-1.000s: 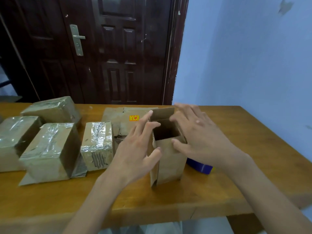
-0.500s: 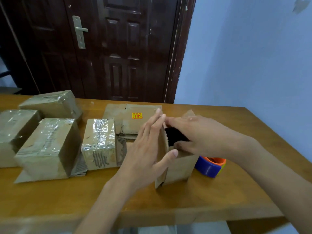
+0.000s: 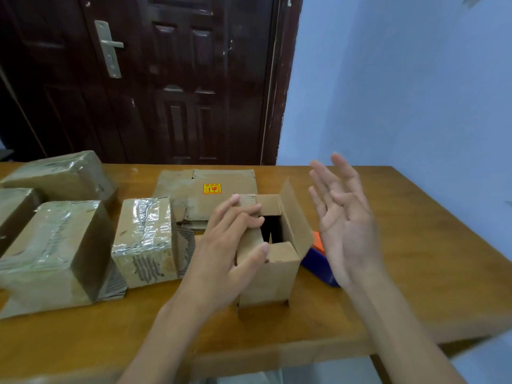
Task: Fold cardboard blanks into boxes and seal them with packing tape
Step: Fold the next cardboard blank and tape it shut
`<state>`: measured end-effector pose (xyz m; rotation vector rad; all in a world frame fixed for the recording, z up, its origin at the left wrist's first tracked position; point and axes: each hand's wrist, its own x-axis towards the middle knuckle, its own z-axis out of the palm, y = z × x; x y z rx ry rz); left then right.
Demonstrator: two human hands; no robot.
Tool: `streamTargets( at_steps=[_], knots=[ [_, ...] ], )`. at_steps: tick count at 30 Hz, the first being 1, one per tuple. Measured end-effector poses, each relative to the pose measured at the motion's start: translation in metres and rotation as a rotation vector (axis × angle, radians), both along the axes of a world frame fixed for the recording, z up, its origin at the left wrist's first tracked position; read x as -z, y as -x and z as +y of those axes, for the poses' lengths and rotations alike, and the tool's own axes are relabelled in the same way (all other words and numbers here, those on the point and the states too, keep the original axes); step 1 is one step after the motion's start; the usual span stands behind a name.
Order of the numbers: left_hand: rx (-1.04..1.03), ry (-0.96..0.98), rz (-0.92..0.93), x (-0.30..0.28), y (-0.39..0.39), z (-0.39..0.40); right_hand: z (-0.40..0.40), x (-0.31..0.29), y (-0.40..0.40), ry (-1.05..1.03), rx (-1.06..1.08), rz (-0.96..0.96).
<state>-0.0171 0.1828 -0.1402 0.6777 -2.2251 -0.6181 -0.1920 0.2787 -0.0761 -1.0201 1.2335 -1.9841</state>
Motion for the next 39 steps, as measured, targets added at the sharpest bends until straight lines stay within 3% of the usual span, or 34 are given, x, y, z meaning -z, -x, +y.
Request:
streamTargets(
  at_steps=[3,8,12,16,19,25,30,32,33,36,37,39],
  knots=[
    [0.078,-0.050,0.075,0.000,0.000,-0.001,-0.006,0.013,0.001,-0.113,-0.081,0.224],
    [0.077,-0.169,0.273,0.004,0.000,0.003,-0.020,0.023,-0.008,-0.322,-0.160,0.842],
    [-0.228,-0.254,0.503,0.016,0.001,0.026,-0.026,0.021,-0.010,-0.573,-0.153,0.849],
    [-0.316,-0.172,0.523,0.026,0.012,0.058,-0.026,0.024,-0.027,-0.549,-0.035,0.721],
    [-0.228,-0.079,0.357,0.039,0.015,0.070,-0.025,0.029,-0.037,-0.535,0.038,0.698],
    [-0.214,0.300,0.127,0.005,-0.007,0.047,-0.009,0.025,-0.037,-0.464,-0.071,0.281],
    [-0.031,0.436,-0.420,-0.078,-0.034,0.026,-0.005,0.028,-0.044,-0.717,-0.199,0.113],
    [0.098,0.350,-0.619,-0.100,-0.030,0.012,0.005,0.044,-0.042,-0.779,-0.185,0.258],
    [0.168,0.288,-0.699,-0.104,-0.023,0.005,0.011,0.051,-0.036,-0.781,-0.100,0.445],
    [0.351,0.114,-0.880,-0.103,0.000,-0.005,0.029,0.062,-0.002,-0.791,0.462,1.072],
    [0.378,0.105,-0.913,-0.100,0.007,-0.004,0.034,0.062,0.010,-0.769,0.605,1.172],
    [0.403,0.120,-0.942,-0.096,0.016,-0.003,0.029,0.067,0.033,-0.800,0.657,1.314]
  ],
)
